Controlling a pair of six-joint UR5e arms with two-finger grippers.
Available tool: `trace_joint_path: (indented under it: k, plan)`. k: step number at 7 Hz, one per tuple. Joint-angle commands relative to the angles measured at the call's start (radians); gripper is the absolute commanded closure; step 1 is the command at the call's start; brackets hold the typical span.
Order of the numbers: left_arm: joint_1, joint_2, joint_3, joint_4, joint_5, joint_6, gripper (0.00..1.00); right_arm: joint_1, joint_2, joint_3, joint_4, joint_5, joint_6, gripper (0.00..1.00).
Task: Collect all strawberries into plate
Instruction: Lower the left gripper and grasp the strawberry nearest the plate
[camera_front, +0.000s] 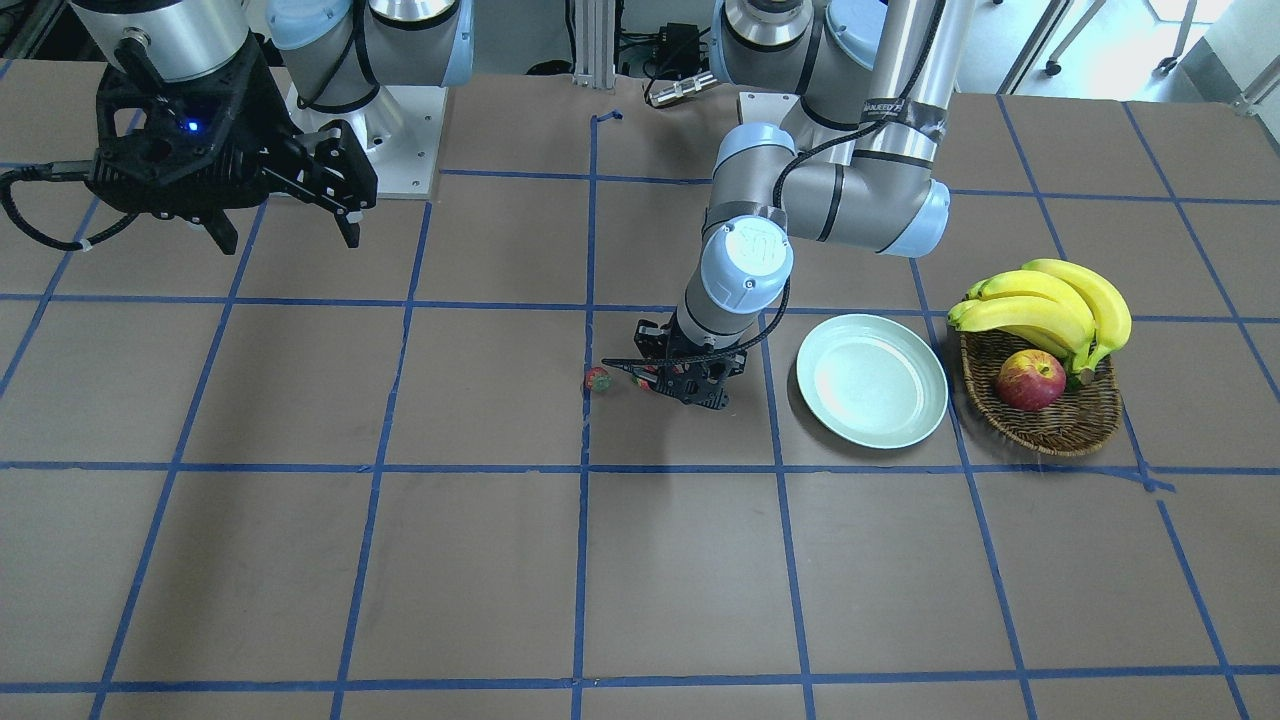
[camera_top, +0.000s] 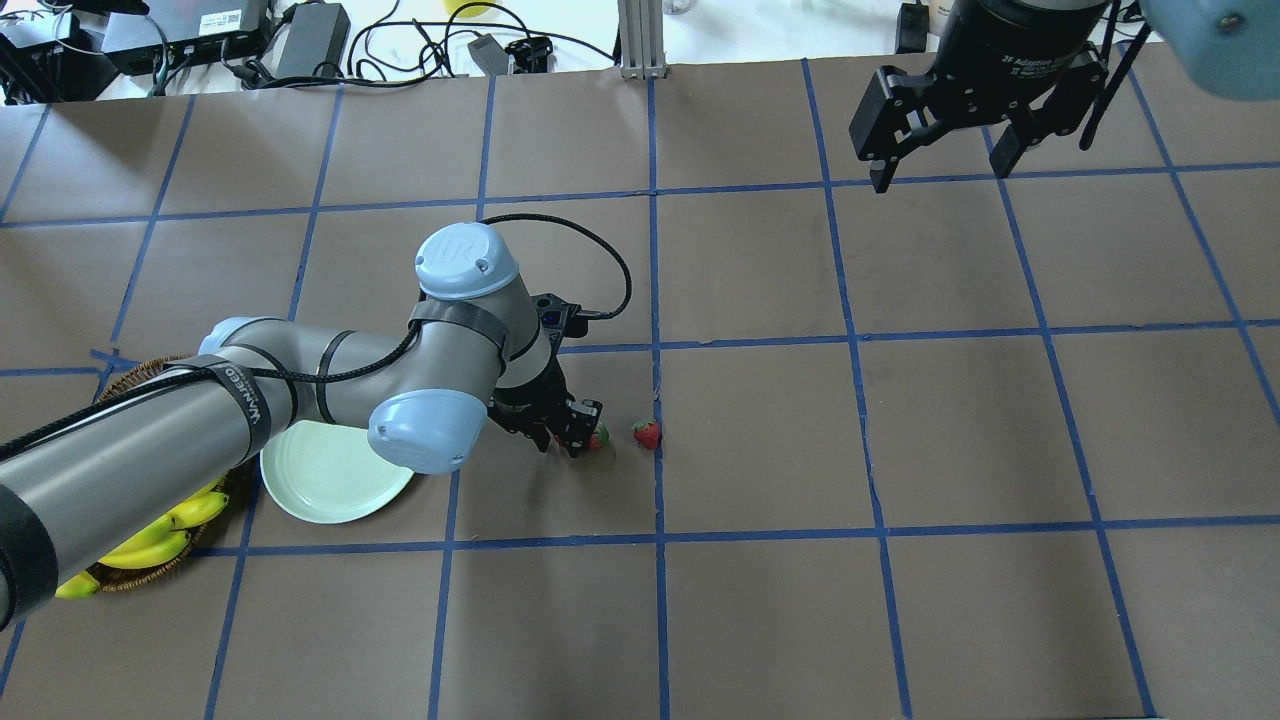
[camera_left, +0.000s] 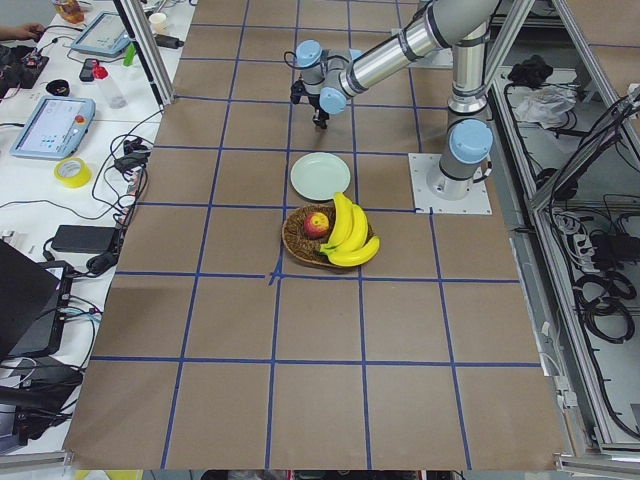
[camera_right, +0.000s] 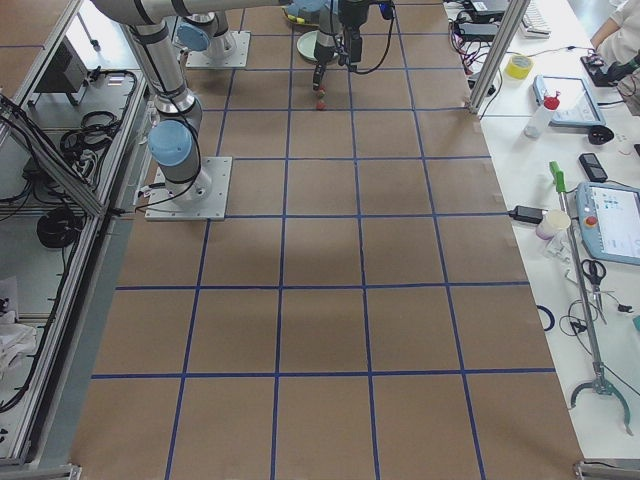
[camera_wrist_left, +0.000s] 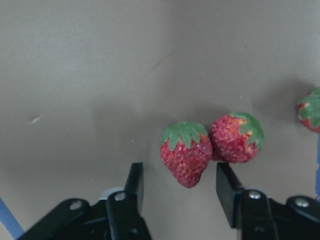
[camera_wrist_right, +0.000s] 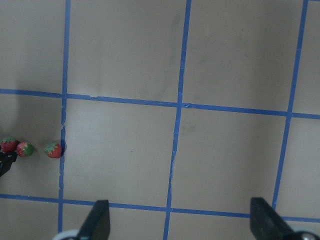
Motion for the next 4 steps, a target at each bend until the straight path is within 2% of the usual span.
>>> trace_joint_path:
  k: [1,4]
  plan:
    - [0.000,0.003,0.014,-0.002,-0.002,0.006,1.00,0.000,0.000,0.000,0.001,0.001,0.000,0.00]
    - [0.053,0.055,0.092,-0.103,0.021,0.008,1.00,0.002,0.000,0.000,0.002,0.002,0.000,0.00]
